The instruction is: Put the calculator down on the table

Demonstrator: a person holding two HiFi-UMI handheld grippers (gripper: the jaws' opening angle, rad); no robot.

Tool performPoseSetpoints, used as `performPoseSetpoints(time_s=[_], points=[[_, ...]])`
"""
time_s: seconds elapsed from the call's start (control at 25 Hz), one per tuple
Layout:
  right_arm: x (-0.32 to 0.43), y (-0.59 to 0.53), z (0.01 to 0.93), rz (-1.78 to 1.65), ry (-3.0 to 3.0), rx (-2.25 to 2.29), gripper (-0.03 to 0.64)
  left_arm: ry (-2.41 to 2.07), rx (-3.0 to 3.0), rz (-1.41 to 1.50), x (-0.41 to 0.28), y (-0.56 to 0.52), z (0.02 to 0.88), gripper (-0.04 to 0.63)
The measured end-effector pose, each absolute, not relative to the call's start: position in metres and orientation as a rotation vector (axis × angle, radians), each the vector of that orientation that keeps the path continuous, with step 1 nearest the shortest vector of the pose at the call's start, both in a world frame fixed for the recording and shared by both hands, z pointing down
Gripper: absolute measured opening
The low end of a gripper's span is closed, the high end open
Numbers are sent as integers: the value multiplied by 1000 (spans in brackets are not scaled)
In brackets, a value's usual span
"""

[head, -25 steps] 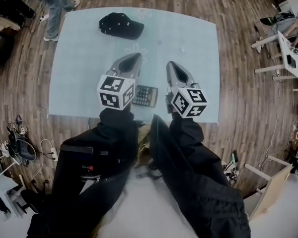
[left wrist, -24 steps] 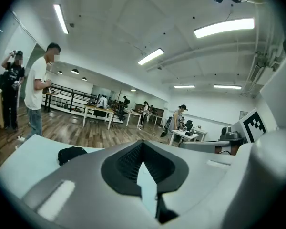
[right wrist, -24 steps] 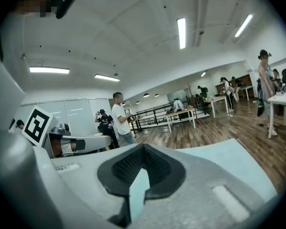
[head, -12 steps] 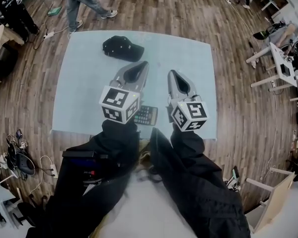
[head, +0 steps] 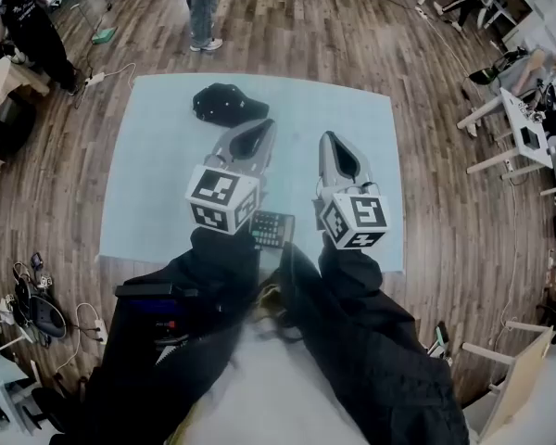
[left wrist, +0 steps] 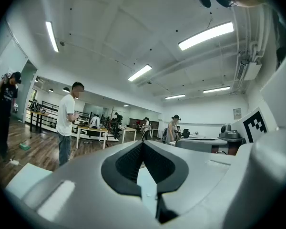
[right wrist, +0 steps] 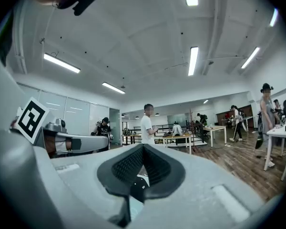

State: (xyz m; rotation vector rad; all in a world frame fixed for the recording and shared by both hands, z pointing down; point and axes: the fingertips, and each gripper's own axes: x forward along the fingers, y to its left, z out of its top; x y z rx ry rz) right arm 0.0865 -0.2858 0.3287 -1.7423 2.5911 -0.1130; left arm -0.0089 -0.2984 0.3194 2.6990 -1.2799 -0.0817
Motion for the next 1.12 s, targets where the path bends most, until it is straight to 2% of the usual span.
performPoseSetpoints(time_s=[1.12], points=[[92,-301,322,-59,2522,-1798,-2,-1271,2718,-90,-7,-321,318,2]])
